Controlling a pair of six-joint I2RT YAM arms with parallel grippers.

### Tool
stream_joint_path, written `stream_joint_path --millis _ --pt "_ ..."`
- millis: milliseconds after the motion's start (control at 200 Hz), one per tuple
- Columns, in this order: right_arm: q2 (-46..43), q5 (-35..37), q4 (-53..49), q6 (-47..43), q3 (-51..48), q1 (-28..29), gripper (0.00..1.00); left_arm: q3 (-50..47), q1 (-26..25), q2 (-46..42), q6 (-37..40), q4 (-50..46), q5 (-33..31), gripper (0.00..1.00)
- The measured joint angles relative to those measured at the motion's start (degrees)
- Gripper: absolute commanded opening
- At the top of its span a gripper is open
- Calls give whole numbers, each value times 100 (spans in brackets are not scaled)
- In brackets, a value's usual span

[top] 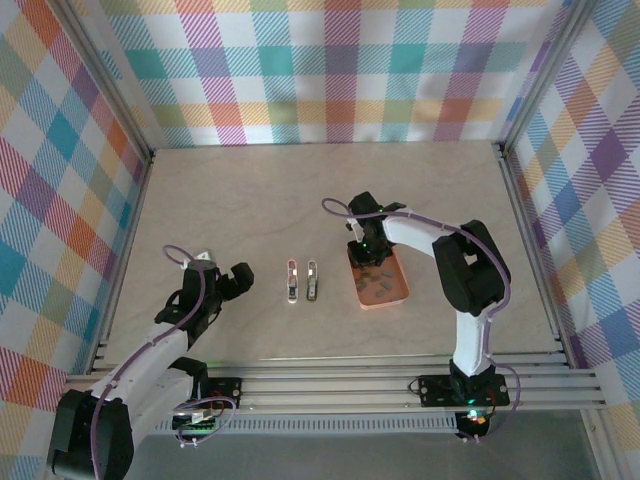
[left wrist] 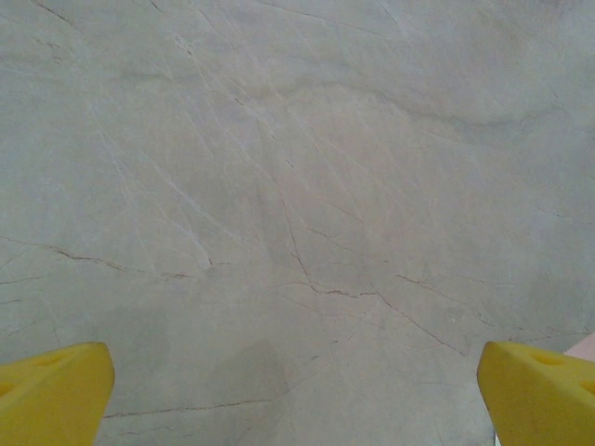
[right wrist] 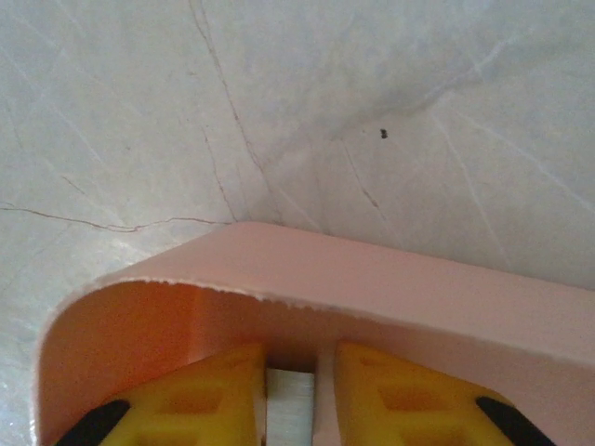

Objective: Load the staples into the stapler

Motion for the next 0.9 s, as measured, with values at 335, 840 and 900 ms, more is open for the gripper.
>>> stream_joint_path --millis 335,840,900 --pt "57 101 -90 173 79 0 21 0 0 -4 0 -4 -22 100" --pt "-896 197 297 640 -706 -17 17 0 0 -210 4 59 22 100" --pt "-1167 227 417 741 -839 -15 17 0 0 -208 28 118 59 100"
